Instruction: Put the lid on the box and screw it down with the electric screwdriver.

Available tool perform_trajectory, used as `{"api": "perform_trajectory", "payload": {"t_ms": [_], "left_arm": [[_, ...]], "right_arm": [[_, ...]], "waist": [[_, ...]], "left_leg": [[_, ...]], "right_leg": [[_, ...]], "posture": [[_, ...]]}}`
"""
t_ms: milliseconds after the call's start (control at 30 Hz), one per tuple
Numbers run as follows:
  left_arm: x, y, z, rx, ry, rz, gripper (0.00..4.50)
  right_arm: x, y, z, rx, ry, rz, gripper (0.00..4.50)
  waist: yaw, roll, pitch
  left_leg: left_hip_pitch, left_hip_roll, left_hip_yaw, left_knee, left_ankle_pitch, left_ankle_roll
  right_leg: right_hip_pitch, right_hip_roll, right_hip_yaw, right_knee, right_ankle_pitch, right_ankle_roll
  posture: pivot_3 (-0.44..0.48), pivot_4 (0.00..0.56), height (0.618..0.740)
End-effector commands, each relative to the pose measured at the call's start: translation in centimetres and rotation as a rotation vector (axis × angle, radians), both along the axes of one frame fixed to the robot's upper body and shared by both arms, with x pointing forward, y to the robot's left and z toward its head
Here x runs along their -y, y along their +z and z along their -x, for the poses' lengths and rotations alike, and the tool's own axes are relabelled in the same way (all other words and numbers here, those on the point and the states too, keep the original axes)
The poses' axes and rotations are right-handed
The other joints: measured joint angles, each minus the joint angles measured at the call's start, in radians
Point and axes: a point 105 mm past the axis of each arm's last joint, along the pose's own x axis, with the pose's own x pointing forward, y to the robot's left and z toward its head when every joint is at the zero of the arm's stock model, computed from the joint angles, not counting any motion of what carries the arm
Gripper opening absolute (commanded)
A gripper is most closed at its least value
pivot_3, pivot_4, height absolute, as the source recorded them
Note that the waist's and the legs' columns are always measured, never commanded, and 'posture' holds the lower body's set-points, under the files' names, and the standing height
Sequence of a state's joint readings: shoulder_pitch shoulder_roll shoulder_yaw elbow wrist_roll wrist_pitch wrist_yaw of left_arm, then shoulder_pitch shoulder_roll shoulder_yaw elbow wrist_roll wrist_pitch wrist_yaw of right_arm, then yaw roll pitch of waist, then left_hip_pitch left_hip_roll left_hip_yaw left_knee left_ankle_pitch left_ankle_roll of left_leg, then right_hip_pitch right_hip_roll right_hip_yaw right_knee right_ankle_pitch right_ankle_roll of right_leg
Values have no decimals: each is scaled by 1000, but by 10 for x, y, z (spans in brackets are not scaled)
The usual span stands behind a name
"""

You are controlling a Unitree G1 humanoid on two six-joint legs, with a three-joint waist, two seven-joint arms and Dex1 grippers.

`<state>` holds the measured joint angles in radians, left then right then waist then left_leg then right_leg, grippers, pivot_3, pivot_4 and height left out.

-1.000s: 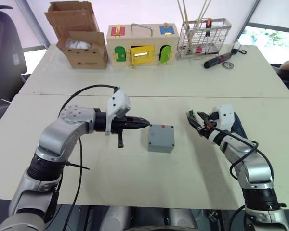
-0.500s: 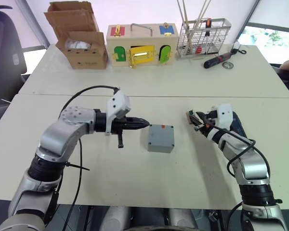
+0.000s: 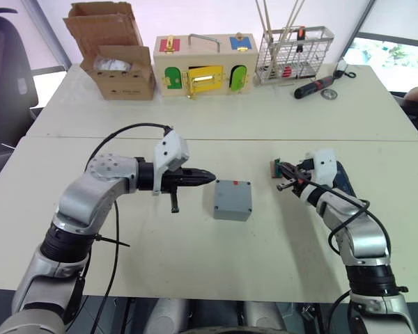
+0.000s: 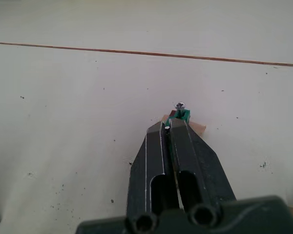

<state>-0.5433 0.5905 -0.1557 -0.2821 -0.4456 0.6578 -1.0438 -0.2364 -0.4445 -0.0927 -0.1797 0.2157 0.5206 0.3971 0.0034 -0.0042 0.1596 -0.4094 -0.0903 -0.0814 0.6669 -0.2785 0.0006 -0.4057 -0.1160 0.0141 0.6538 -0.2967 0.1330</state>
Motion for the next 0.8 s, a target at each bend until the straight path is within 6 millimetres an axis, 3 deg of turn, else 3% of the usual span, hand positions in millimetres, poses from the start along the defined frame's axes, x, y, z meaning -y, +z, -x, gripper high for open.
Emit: {"api": "perform_trajectory", "payload": {"t_ms": [33,200,300,533,800], "left_arm": [[0,3,2,25,-15,4,0],[-1,3,0,28,-22,1,0],[-2,1,0,24,-40,-16,0],[-8,-10,2,24,-63,-80,0],[-7,-15,5,28,-75,-101,0]], "right_arm": [[-2,43,3,132,27,-9,34],[-7,77,12,199,72,-25,34],[-33,88,31,195,255,-32,34],[-66,71,61,74,476,29,34],[-68,47,67,5,500,100,34]], "waist": [[0,0,0],[2,0,0],[1,0,0],[3,0,0],[6,0,0]], "left_leg": [[0,0,0,0,0,0],[0,0,0,0,0,0],[0,0,0,0,0,0],[0,0,0,0,0,0],[0,0,0,0,0,0]], "right_leg": [[0,0,0,0,0,0],[0,0,0,0,0,0],[0,0,0,0,0,0],[0,0,0,0,0,0],[0,-1,0,0,0,0]], "posture": [[0,150,740],[0,150,740],[0,150,740],[0,150,740],[0,150,740]]}}
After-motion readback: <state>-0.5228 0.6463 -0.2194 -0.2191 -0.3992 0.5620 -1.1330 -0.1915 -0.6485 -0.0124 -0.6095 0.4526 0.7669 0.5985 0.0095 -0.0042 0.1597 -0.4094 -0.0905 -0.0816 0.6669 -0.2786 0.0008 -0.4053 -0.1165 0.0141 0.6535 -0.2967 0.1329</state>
